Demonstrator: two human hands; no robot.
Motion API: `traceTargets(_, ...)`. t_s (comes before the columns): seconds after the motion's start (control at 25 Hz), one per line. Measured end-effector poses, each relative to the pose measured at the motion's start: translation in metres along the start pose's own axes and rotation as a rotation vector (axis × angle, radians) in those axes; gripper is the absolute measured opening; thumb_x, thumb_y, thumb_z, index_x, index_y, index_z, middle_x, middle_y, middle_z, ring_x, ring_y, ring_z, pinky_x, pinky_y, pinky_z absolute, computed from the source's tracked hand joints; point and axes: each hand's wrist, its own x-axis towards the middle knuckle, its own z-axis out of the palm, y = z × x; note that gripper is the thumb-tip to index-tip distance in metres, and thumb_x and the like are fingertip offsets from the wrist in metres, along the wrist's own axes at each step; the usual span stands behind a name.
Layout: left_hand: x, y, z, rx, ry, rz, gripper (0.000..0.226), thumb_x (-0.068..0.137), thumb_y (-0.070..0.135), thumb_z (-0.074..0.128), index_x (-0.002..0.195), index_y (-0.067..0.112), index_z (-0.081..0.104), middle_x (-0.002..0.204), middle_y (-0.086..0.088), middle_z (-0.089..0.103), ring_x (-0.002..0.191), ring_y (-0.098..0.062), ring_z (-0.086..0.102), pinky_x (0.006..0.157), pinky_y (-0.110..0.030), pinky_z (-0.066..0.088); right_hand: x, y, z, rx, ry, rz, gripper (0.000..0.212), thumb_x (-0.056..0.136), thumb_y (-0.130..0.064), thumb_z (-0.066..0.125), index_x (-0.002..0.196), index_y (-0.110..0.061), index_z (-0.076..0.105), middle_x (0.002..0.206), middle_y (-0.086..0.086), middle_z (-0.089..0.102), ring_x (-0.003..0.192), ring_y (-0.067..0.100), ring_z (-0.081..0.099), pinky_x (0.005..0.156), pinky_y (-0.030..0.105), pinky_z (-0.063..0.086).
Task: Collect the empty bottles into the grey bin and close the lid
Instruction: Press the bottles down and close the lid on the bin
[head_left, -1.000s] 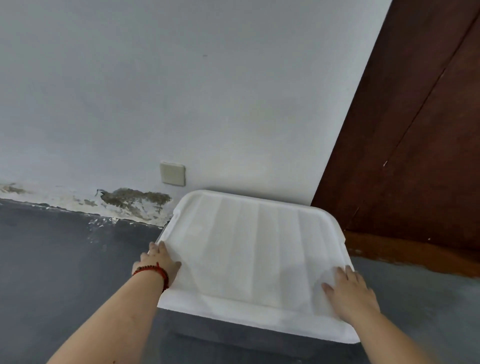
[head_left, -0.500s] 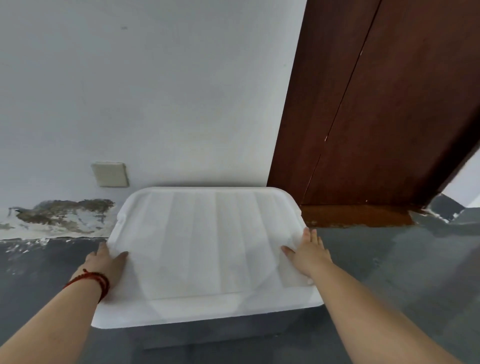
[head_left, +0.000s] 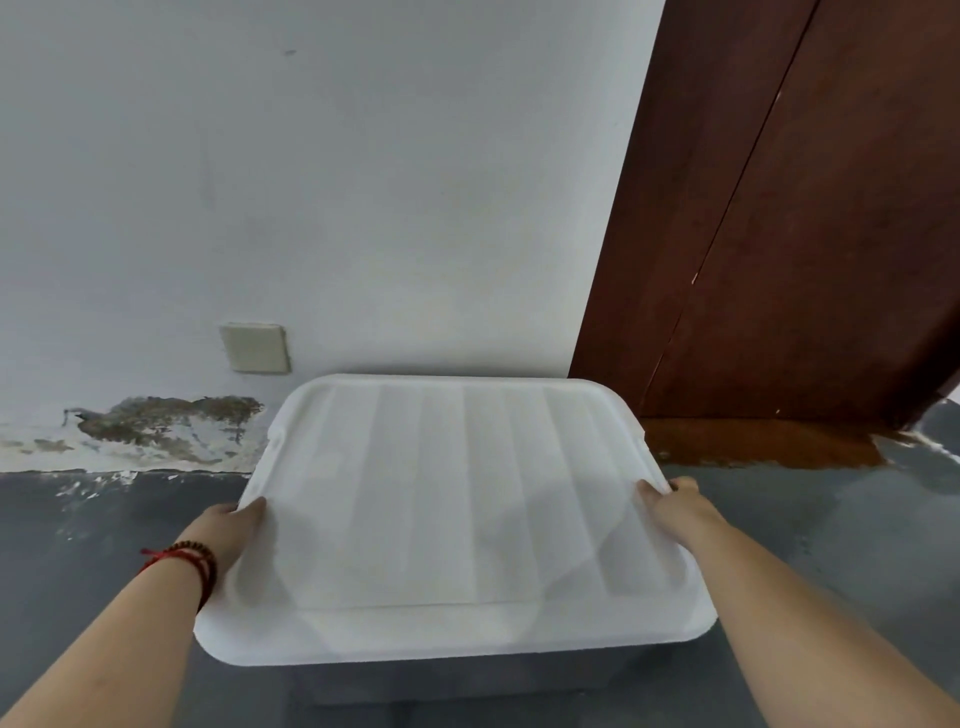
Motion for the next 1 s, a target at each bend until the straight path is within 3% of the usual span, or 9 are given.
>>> traceTargets(0.08,0.0,0.001,-0.001,-0.106,-0.033,-0.027,0.051,0.095,0.033,0.048,0.136,0.002,0.044,0.13,-0.021,0.053,0.109,-0.037,0.053,0.098,-0.041,0.037,0.005,0.005,-0.003,0.021,-0.033,0.032,0.077,0.089,-0.054,0.048,0.145,-0.008,0.023,0.14,0.017,0.043,0.12,0.039,0.048,0.094,0.044,0.04)
traceTargets(0.16,0.002,-0.001,-0.003,-0.152,-0.065,-0.078,0.056,0.093,0.034,0.053,0.139,0.004,0.04,0.134,-0.02,0.051,0.116,-0.039,0.051,0.105,-0.047,0.035,0.006,0.012,-0.001,0.054,-0.023,0.091,0.089,0.083,-0.06,0.053,0.146,-0.005,0.023,0.144,0.017,0.04,0.123,0.04,0.046,0.098,0.046,0.039)
traceTargets(0.28,0.001,-0.004,-0.004,-0.238,-0.029,-0.173,0.058,0.085,0.036,0.064,0.125,-0.004,0.052,0.116,-0.021,0.06,0.105,-0.041,0.057,0.1,-0.049,0.04,0.009,0.018,0.001,0.152,-0.026,0.177,0.097,0.075,-0.064,0.06,0.143,-0.003,0.03,0.139,0.019,0.046,0.119,0.04,0.049,0.097,0.047,0.04)
traceTargets(0.36,-0.002,-0.005,-0.001,-0.229,0.017,-0.174,0.059,0.083,0.037,0.066,0.122,-0.004,0.052,0.107,-0.02,0.06,0.097,-0.039,0.057,0.09,-0.045,0.042,0.008,0.017,-0.001,0.139,-0.067,0.147,0.09,0.079,-0.063,0.057,0.14,0.0,0.037,0.137,0.02,0.047,0.118,0.04,0.05,0.094,0.045,0.04)
traceTargets(0.48,-0.009,-0.005,0.008,-0.065,0.154,-0.037,0.059,0.086,0.035,0.062,0.13,-0.003,0.046,0.122,-0.024,0.055,0.106,-0.04,0.053,0.083,-0.041,0.038,0.006,0.015,0.001,0.117,-0.002,0.128,0.085,0.08,-0.061,0.057,0.137,-0.002,0.039,0.134,0.02,0.048,0.113,0.039,0.052,0.087,0.044,0.043)
traceTargets(0.56,-0.014,-0.003,0.015,0.048,0.216,0.079,0.051,0.091,0.031,0.055,0.133,0.002,0.047,0.128,-0.023,0.055,0.113,-0.04,0.052,0.089,-0.041,0.04,0.002,0.016,0.007,0.062,0.128,0.088,0.08,0.081,-0.059,0.057,0.137,-0.005,0.036,0.135,0.018,0.042,0.111,0.04,0.053,0.086,0.046,0.045)
traceTargets(0.68,-0.018,-0.003,0.02,0.135,0.254,0.128,0.05,0.094,0.031,0.047,0.139,0.01,0.041,0.133,-0.019,0.053,0.116,-0.04,0.051,0.095,-0.043,0.04,-0.004,0.02,0.016,-0.027,0.269,-0.099,0.058,0.09,-0.045,0.051,0.133,-0.009,0.038,0.129,0.018,0.043,0.108,0.04,0.054,0.084,0.047,0.046)
traceTargets(0.8,-0.019,-0.003,0.019,0.199,0.276,0.137,0.048,0.095,0.034,0.044,0.14,0.019,0.04,0.13,-0.017,0.056,0.112,-0.039,0.054,0.086,-0.04,0.043,-0.005,0.02,0.02,-0.092,0.282,-0.191,0.043,0.097,-0.033,0.041,0.132,-0.008,0.041,0.122,0.019,0.057,0.105,0.039,0.057,0.082,0.043,0.047)
traceTargets(1.0,-0.023,0.0,0.023,0.36,0.328,0.189,0.044,0.098,0.031,0.036,0.142,0.025,0.038,0.126,-0.02,0.058,0.104,-0.038,0.058,0.072,-0.038,0.043,-0.01,0.019,0.021,-0.206,0.353,-0.232,0.042,0.099,-0.028,0.036,0.137,-0.01,0.041,0.12,0.017,0.061,0.105,0.037,0.059,0.076,0.04,0.049)
